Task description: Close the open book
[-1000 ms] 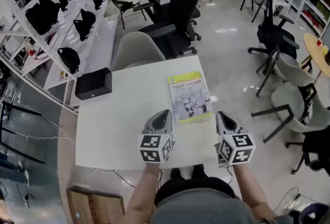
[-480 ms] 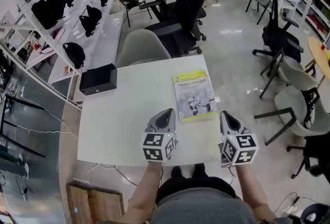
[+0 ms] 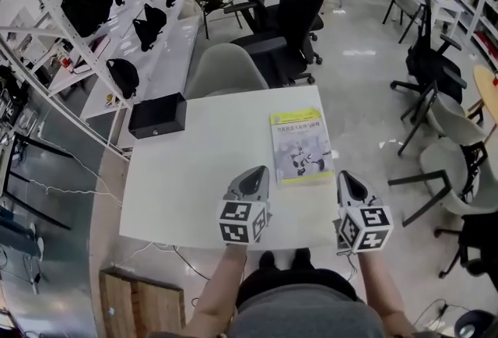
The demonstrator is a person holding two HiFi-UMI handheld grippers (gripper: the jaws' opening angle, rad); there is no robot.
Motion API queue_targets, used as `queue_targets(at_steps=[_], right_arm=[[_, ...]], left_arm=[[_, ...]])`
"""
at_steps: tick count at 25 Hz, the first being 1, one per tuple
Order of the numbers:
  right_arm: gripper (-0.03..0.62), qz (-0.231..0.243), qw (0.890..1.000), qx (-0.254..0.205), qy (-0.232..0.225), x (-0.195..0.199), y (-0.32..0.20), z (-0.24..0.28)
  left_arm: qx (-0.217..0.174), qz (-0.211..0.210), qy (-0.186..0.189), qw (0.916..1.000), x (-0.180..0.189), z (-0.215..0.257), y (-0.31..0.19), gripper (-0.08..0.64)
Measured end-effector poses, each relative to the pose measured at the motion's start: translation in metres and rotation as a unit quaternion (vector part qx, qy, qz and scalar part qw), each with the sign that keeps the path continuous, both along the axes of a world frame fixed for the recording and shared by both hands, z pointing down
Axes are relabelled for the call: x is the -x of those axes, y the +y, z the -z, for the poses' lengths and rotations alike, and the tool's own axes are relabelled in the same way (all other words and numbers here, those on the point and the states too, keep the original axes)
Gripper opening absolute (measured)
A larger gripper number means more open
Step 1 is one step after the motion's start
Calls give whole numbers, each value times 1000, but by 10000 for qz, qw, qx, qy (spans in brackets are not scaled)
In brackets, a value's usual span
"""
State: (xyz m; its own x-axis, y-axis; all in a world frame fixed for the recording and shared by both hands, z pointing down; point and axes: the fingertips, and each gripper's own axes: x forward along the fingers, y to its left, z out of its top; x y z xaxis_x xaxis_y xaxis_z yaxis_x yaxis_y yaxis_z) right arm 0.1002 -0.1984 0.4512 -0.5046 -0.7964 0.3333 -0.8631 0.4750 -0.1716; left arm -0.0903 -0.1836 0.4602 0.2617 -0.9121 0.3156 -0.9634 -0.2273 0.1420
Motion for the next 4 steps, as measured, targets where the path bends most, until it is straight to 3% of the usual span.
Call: queue_targets(at_steps=[4], right_arm=[[3, 84, 10000, 7, -39, 8, 0, 0]], left_arm=[[44, 72, -36, 10000, 8, 0, 3, 6]])
